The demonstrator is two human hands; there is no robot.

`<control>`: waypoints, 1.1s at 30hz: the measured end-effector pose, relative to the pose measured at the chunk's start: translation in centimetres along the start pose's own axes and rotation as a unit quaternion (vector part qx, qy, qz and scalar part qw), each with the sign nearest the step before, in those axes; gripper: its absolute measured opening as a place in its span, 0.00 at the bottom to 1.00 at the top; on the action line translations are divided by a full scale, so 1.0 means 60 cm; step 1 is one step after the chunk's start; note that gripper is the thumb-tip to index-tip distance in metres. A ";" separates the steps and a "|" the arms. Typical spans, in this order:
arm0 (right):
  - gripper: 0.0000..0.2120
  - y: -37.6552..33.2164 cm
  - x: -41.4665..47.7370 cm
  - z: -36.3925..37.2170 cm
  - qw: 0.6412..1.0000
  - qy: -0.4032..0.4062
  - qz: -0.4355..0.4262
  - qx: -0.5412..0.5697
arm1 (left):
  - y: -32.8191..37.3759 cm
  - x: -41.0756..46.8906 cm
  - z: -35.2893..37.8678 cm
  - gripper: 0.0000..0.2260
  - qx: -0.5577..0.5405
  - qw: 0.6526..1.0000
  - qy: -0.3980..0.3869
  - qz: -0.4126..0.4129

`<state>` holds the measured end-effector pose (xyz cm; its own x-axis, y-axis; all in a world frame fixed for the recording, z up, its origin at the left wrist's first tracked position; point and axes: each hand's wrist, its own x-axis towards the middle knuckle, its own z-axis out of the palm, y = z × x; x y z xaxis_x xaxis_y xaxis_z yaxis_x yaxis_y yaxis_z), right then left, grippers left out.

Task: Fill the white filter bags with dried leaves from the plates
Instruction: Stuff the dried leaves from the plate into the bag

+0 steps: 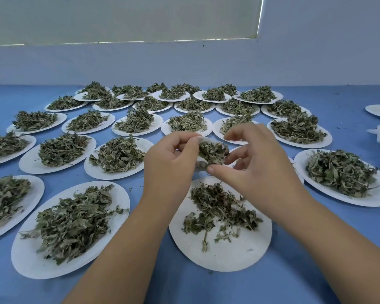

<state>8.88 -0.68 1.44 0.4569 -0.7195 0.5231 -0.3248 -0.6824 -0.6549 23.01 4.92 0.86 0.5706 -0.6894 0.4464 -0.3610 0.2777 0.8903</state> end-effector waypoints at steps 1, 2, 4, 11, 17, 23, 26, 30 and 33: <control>0.26 0.001 0.002 -0.005 1.000 -0.001 0.014 0.007 | 0.000 0.000 0.000 0.06 0.001 1.000 -0.001 0.000; 0.28 0.002 0.004 -0.008 1.000 -0.009 0.027 0.004 | 0.001 -0.001 0.000 0.06 0.004 1.000 -0.001 0.001; 0.30 0.002 0.006 -0.009 0.998 -0.029 0.049 0.005 | 0.002 -0.002 -0.001 0.06 0.010 1.000 -0.001 0.003; 0.15 0.002 0.007 -0.008 0.992 -0.013 0.053 0.112 | 0.000 -0.003 0.000 0.07 -0.006 1.000 -0.007 0.003; 0.10 0.002 0.006 -0.005 0.995 0.013 -0.007 0.094 | -0.001 -0.006 0.004 0.11 0.017 0.999 -0.020 0.044; 0.10 -0.001 0.000 0.006 0.997 0.037 -0.064 -0.015 | -0.004 -0.009 0.008 0.12 0.022 0.996 -0.048 0.066; 0.14 0.001 -0.002 0.008 0.999 0.031 -0.043 -0.009 | -0.003 -0.010 0.008 0.11 0.019 0.996 -0.058 0.063; 0.17 0.004 0.000 0.011 0.999 0.038 -0.025 -0.024 | -0.003 -0.009 0.008 0.10 0.017 0.997 -0.055 0.051; 0.13 0.006 0.002 0.010 0.995 0.046 -0.050 -0.066 | 0.000 -0.010 0.007 0.09 0.017 0.997 -0.056 0.042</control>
<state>9.31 -0.90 0.93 0.4165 -0.6520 0.6336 -0.3910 -0.7576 -0.5226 22.36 5.06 0.58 0.4522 -0.7351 0.5052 -0.4295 0.3170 0.8456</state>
